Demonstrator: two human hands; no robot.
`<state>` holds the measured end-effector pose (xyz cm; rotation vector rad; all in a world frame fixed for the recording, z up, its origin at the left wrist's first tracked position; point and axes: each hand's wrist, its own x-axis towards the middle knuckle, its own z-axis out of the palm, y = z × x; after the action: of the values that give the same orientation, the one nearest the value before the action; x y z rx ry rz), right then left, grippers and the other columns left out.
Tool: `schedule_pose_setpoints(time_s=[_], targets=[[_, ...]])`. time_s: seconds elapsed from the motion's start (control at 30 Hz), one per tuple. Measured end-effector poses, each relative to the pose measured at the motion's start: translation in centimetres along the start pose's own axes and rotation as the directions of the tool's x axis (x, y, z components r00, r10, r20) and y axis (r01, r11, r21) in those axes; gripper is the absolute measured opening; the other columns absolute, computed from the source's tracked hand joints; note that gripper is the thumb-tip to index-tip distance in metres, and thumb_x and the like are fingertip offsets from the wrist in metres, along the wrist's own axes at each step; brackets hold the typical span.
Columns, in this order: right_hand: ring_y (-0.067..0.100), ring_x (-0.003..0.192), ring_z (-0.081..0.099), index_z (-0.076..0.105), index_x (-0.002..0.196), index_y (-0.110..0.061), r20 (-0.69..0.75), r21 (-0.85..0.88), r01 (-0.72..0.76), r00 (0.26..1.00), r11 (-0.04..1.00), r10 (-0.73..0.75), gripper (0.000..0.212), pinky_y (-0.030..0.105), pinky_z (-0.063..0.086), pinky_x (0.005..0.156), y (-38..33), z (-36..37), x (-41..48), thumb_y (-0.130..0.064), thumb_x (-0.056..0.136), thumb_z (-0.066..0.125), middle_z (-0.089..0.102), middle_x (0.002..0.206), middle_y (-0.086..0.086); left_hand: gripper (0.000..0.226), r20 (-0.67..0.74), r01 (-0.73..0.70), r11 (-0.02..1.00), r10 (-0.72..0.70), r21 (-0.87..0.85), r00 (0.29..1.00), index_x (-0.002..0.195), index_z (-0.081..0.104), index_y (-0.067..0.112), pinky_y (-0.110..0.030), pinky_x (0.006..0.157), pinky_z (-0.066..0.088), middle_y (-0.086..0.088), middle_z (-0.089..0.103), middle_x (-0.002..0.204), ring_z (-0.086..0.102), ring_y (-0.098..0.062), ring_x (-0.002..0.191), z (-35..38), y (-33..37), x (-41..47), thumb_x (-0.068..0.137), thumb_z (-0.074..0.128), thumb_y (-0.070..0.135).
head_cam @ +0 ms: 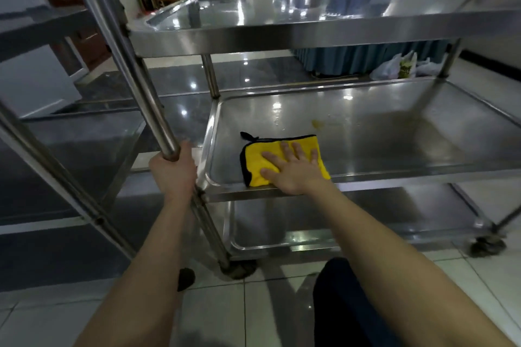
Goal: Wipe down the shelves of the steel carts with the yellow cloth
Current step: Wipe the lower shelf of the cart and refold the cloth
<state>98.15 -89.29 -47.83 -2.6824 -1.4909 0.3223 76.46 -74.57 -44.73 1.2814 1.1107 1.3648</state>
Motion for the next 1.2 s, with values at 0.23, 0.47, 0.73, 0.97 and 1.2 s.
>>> schedule_pose_setpoints(time_s=[0.23,0.47,0.73,0.97,1.2], targets=[[0.032,0.165,-0.017,-0.001,0.160,-0.068,0.032,0.029,-0.298,0.954,0.954,0.297,0.079,0.073,-0.010,0.124,17.3,-2.5,-2.6,-0.096,0.089,0.018,-0.020,0.179,-0.001,0.030,0.050,0.011,0.999,-0.009,-0.040,0.999,0.059,0.056,0.023,-0.029,0.045,0.044,0.003,0.051,0.049,0.051,-0.016,0.041,0.0,-1.2,1.4,0.076,0.072,0.042],[0.043,0.162,-0.023,-0.008,0.161,-0.065,0.036,0.011,-0.239,0.971,0.971,0.238,0.094,0.082,-0.016,0.115,10.8,-2.7,2.6,-0.103,0.076,0.005,-0.026,0.176,0.009,0.042,0.080,-0.036,0.994,0.044,-0.101,0.996,0.046,0.056,0.022,-0.028,0.048,0.037,0.006,0.045,0.045,0.044,-0.015,0.040,-0.3,-3.0,2.4,0.084,0.070,0.032],[0.051,0.159,-0.024,-0.004,0.165,-0.057,0.052,-0.039,0.103,0.994,0.994,-0.101,0.091,0.087,-0.024,0.103,-9.9,-0.3,8.4,-0.098,0.085,0.012,-0.023,0.176,0.017,0.045,0.108,-0.053,0.993,0.065,-0.109,0.992,0.047,0.054,0.027,-0.027,0.047,0.037,0.007,0.044,0.045,0.043,-0.014,0.039,-0.6,-3.3,2.7,0.089,0.068,0.030],[0.040,0.163,-0.021,0.002,0.164,-0.062,0.019,-0.023,0.174,0.985,0.985,-0.173,0.070,0.079,-0.021,0.114,-7.8,0.7,3.0,-0.082,0.098,0.015,-0.019,0.179,0.007,0.041,0.127,-0.019,0.996,0.030,-0.089,0.992,0.045,0.052,0.025,-0.027,0.047,0.037,0.004,0.042,0.046,0.041,-0.015,0.038,-0.4,-1.7,1.8,0.083,0.067,0.027],[0.028,0.165,-0.016,0.001,0.162,-0.066,-0.007,-0.002,-0.051,0.999,0.999,0.051,0.066,0.071,-0.012,0.125,9.6,-1.5,-1.2,-0.081,0.100,0.018,-0.017,0.179,-0.005,0.024,0.042,0.077,0.996,-0.078,0.035,0.996,0.067,0.060,0.018,-0.036,0.060,0.045,-0.002,0.051,0.057,0.052,-0.022,0.053,-0.5,-0.2,1.3,0.077,0.071,0.037]])
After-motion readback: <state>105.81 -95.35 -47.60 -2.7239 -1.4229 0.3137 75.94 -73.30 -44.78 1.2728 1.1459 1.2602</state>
